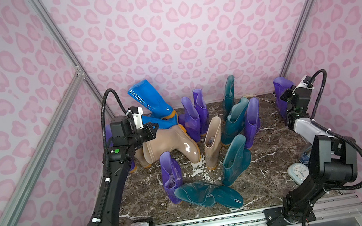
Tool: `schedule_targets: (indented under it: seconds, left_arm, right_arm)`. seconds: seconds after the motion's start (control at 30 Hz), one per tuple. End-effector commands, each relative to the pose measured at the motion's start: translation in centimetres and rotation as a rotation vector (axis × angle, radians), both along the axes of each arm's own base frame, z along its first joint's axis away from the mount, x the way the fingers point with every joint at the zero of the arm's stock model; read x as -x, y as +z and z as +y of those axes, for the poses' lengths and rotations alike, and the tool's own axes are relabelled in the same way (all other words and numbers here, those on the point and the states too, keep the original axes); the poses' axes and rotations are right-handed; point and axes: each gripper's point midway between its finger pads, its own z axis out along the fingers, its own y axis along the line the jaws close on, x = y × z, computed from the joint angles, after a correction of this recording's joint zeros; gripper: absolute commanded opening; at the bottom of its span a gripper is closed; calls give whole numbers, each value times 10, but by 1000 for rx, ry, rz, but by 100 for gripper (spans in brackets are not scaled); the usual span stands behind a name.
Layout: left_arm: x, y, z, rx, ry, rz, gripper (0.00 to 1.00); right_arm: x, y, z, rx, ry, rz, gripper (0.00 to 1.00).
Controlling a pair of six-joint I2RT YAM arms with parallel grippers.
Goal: Match and arrange rain boots in pairs
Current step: Adjust the rain boot at the center of the board.
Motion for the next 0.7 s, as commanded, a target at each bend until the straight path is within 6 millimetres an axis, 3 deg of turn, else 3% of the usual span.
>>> schedule_targets:
  seconds: [0.0, 0.4, 0.53, 0.67]
  left_arm:
    - [-1, 8, -1, 6, -5, -38, 4]
    - [-1, 9, -1, 10, -5, -39, 4]
    - [-1, 8, -2, 16, -10, -35, 4]
    - [-1, 8, -2, 16, -8, -35, 4]
  right_arm:
    - [-4, 15, 8, 9, 57, -78, 0]
    - [9, 44, 21, 26, 115, -137, 0]
    - [13, 29, 5, -29, 58, -120, 0]
    - [12, 16, 3, -38, 57, -103, 0]
